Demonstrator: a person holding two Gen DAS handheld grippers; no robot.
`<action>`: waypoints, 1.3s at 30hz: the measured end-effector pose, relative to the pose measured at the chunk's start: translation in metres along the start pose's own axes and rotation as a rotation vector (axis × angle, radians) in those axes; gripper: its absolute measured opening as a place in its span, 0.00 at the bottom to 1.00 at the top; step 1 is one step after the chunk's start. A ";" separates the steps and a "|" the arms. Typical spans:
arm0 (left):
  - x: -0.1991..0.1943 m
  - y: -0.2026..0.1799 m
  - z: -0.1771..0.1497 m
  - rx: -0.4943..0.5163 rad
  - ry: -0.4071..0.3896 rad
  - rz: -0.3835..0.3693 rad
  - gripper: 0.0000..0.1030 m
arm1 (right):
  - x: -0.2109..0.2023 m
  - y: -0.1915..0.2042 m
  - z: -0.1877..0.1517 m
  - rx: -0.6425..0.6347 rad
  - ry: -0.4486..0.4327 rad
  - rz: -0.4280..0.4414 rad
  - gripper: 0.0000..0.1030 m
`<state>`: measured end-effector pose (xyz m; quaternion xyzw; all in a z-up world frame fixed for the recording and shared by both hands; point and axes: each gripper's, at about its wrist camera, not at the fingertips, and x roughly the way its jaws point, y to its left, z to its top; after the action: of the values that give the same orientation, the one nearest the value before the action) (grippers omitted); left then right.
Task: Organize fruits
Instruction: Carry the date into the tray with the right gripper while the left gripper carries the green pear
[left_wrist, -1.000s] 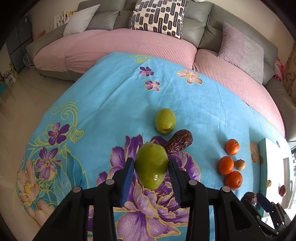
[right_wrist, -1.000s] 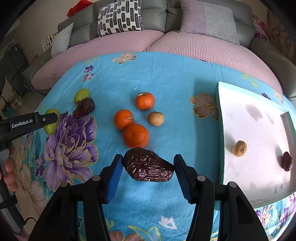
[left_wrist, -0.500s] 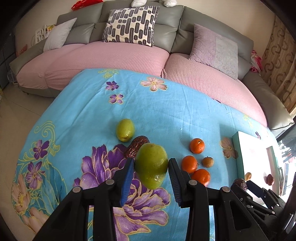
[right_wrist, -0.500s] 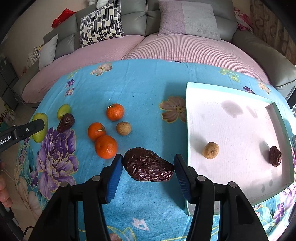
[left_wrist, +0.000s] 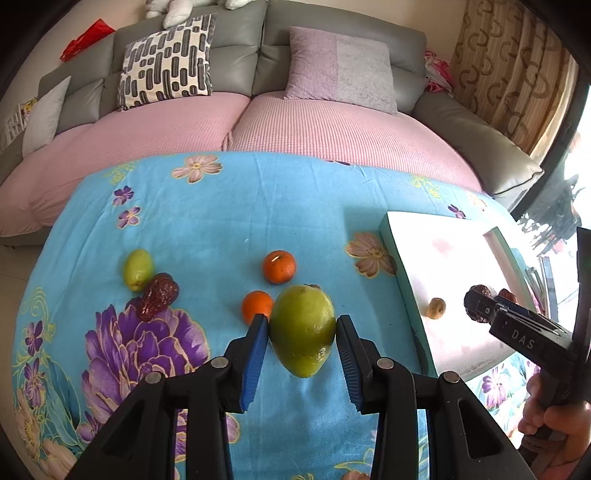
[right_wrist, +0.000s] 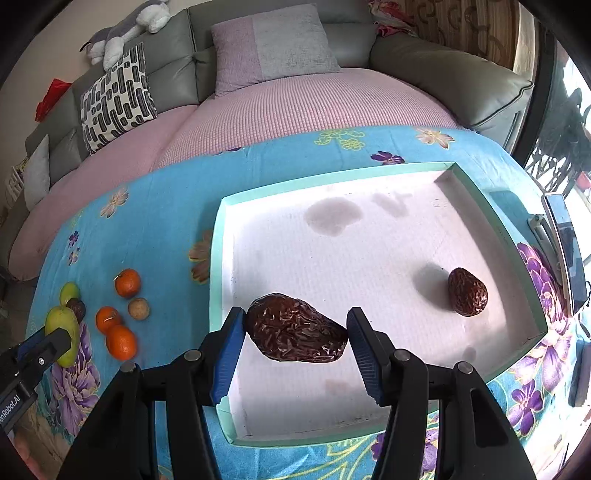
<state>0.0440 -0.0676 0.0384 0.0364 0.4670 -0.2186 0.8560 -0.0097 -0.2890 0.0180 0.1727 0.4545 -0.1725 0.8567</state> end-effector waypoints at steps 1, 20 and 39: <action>0.001 -0.007 -0.001 0.019 0.004 -0.005 0.39 | -0.001 -0.008 0.001 0.020 -0.002 -0.009 0.57; 0.020 -0.129 -0.022 0.319 0.028 -0.162 0.39 | -0.028 -0.106 0.000 0.231 -0.054 -0.110 0.57; 0.066 -0.154 -0.032 0.373 0.109 -0.161 0.39 | 0.003 -0.111 -0.010 0.219 0.064 -0.103 0.57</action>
<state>-0.0129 -0.2202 -0.0116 0.1684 0.4654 -0.3666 0.7878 -0.0655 -0.3826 -0.0052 0.2473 0.4684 -0.2591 0.8077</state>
